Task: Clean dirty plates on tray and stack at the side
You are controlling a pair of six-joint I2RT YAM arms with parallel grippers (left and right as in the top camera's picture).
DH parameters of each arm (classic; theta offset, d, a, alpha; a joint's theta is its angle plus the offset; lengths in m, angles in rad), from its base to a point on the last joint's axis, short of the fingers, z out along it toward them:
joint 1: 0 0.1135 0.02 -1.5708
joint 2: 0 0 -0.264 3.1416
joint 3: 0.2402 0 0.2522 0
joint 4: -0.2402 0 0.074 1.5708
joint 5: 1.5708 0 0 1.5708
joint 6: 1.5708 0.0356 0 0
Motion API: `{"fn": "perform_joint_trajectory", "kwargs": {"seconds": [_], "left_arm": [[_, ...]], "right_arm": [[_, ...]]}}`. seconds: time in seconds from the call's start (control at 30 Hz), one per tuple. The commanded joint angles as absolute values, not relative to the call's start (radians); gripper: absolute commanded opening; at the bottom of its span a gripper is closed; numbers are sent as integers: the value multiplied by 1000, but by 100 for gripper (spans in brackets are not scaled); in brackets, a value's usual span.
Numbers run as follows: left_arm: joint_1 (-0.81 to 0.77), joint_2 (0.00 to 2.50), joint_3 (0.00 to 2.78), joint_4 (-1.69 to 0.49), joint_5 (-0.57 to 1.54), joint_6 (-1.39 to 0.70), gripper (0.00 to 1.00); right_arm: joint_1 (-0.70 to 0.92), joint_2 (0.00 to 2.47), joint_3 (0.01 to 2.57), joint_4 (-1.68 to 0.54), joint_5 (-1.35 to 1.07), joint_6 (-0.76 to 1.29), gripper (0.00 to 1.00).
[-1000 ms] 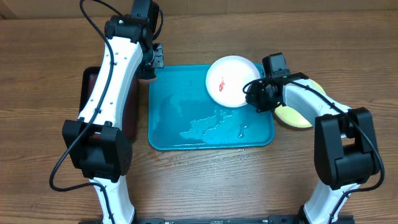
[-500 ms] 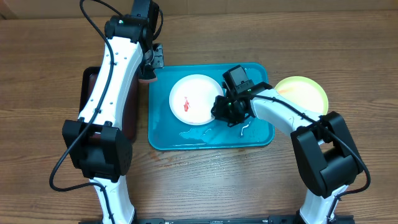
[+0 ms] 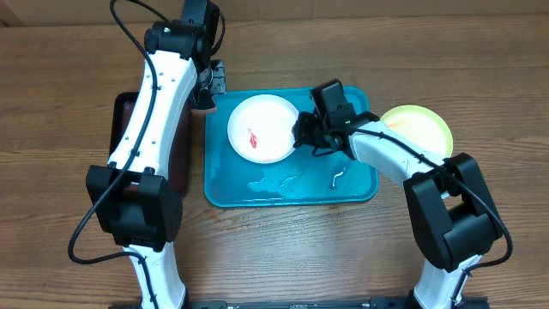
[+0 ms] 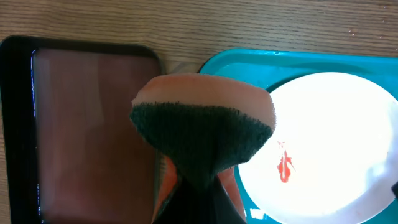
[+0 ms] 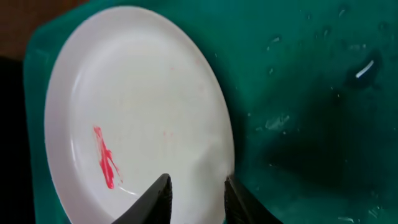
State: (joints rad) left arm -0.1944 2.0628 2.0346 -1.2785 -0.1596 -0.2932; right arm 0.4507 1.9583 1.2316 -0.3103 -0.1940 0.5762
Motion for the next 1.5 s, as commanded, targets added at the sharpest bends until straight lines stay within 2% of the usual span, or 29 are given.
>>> {"fn": "perform_joint_trajectory", "kwargs": {"seconds": [0.0,0.33,0.53,0.77,1.0,1.47], "left_arm": [[-197,2057,2048,-1275,-152,-296,4],[-197,2057,2048,-1275,-129,-296,4],[-197,2057,2043,-1275,-130,-296,4],[-197,2057,2033,-1272,-130,-296,4],[-197,2057,2032,-1252,-99,-297,4],[-197,2057,2032,-1247,-84,-296,4]], "right_arm": [[450,2000,1258,-273,-157,572,33],[450,2060,1258,-184,-150,572,34],[447,2040,1273,-178,-257,516,26],[421,1945,1331,-258,-211,468,33],[390,1947,1333,-351,-33,461,33],[406,2030,1333,-364,-103,445,34]]}}
